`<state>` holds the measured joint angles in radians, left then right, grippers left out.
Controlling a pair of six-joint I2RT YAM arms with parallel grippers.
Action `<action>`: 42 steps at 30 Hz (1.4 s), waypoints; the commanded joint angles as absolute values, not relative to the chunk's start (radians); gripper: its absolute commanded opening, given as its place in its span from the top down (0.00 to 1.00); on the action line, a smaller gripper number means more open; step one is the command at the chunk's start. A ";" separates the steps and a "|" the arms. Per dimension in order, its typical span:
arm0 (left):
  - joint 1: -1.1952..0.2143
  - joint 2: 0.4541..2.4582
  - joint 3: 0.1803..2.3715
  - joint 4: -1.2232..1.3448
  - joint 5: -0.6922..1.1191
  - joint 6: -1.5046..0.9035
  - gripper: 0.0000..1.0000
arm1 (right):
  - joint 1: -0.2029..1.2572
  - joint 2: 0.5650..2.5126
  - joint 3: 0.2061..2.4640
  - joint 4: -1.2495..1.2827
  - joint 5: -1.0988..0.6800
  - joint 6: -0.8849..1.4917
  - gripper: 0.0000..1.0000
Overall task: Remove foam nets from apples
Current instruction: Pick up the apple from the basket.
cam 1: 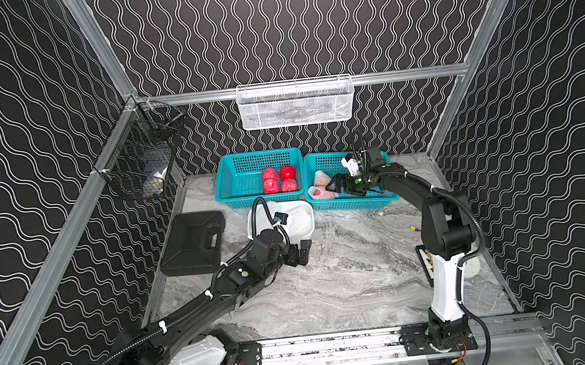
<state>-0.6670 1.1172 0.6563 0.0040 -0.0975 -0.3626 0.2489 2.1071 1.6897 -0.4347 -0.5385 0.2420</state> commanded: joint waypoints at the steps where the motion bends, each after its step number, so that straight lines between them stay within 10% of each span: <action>1: -0.667 1.131 0.652 0.002 -0.104 -0.341 0.01 | 0.252 2.139 1.717 -0.461 -0.593 0.332 0.00; 42: -0.667 1.235 0.646 0.042 -0.121 -0.312 0.01 | 0.216 2.347 1.626 0.209 -0.775 1.245 0.00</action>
